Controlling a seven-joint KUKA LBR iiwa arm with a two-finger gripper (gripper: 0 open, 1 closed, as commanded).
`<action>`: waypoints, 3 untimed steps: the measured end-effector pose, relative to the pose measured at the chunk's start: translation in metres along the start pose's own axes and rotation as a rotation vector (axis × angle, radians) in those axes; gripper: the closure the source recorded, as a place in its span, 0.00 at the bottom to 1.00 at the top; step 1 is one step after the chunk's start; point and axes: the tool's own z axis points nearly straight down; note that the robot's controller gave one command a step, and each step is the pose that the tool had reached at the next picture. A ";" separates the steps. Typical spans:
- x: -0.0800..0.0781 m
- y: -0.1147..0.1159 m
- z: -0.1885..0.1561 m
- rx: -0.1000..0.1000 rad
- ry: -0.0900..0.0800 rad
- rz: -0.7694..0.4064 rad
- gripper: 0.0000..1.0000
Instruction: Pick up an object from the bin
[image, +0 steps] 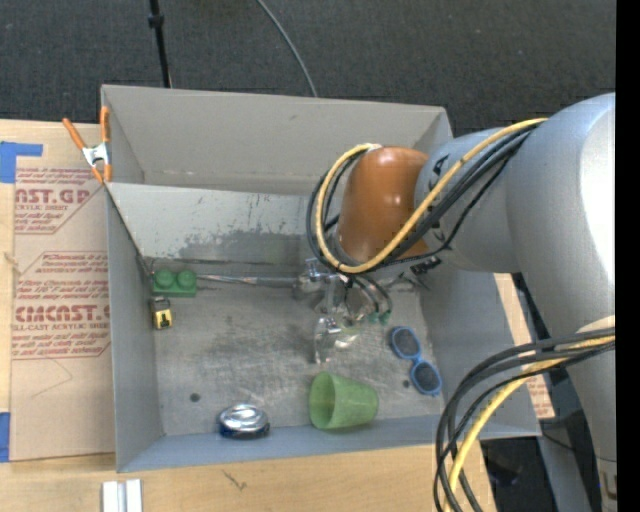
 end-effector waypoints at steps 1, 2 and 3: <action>0.053 -0.032 -0.052 0.000 0.001 -0.051 0.00; 0.052 -0.057 -0.009 -0.006 -0.030 -0.189 0.00; 0.050 -0.059 -0.011 0.001 -0.036 -0.187 1.00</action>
Offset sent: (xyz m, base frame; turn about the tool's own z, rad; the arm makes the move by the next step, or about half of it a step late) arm -0.0485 -0.0384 0.0478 -0.0547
